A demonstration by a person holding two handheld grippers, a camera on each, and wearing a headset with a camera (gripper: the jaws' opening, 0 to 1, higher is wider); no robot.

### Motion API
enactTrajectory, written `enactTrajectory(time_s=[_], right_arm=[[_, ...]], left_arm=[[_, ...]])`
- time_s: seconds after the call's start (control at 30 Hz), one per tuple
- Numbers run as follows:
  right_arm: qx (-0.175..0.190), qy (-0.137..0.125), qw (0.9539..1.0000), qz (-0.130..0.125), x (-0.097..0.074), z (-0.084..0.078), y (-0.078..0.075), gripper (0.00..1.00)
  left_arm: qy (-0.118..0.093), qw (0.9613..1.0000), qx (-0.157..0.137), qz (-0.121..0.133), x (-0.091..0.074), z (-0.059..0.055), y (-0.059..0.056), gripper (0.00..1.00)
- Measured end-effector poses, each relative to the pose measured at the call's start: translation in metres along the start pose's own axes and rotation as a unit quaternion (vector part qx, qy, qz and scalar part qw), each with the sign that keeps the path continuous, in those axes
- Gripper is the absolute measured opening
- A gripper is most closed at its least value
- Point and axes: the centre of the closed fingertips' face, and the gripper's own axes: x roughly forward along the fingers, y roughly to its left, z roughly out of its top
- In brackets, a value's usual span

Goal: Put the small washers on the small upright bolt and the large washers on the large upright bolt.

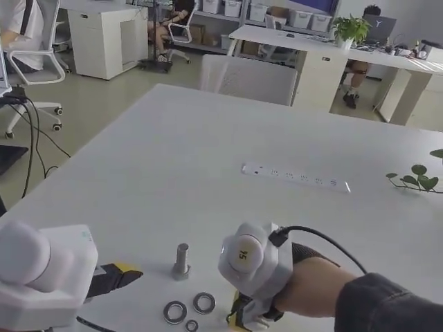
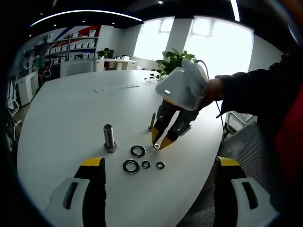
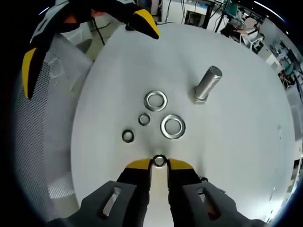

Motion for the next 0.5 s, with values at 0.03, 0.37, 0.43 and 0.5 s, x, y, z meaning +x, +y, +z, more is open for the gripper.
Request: enactTrajectory(time_s=[0.03, 0.37, 0.43, 0.5], right_arm=[[0.001, 0.000, 1.0000, 0.000, -0.001, -0.001, 0.000, 0.14], [0.011, -0.002, 0.9999, -0.002, -0.012, -0.009, 0.004, 0.14], [0.012, -0.002, 0.9999, -0.004, -0.015, -0.011, 0.004, 0.14], [0.017, -0.007, 0.9998, -0.003, -0.018, -0.011, 0.006, 0.14]], left_arm=[[0.000, 1.0000, 0.000, -0.001, 0.000, 0.000, -0.001, 0.96], [-0.001, 1.0000, 0.002, -0.004, 0.002, 0.002, -0.002, 0.96], [-0.001, 1.0000, 0.001, -0.004, 0.002, 0.002, -0.002, 0.96], [0.000, 1.0000, 0.002, -0.004, 0.002, 0.002, -0.002, 0.96]])
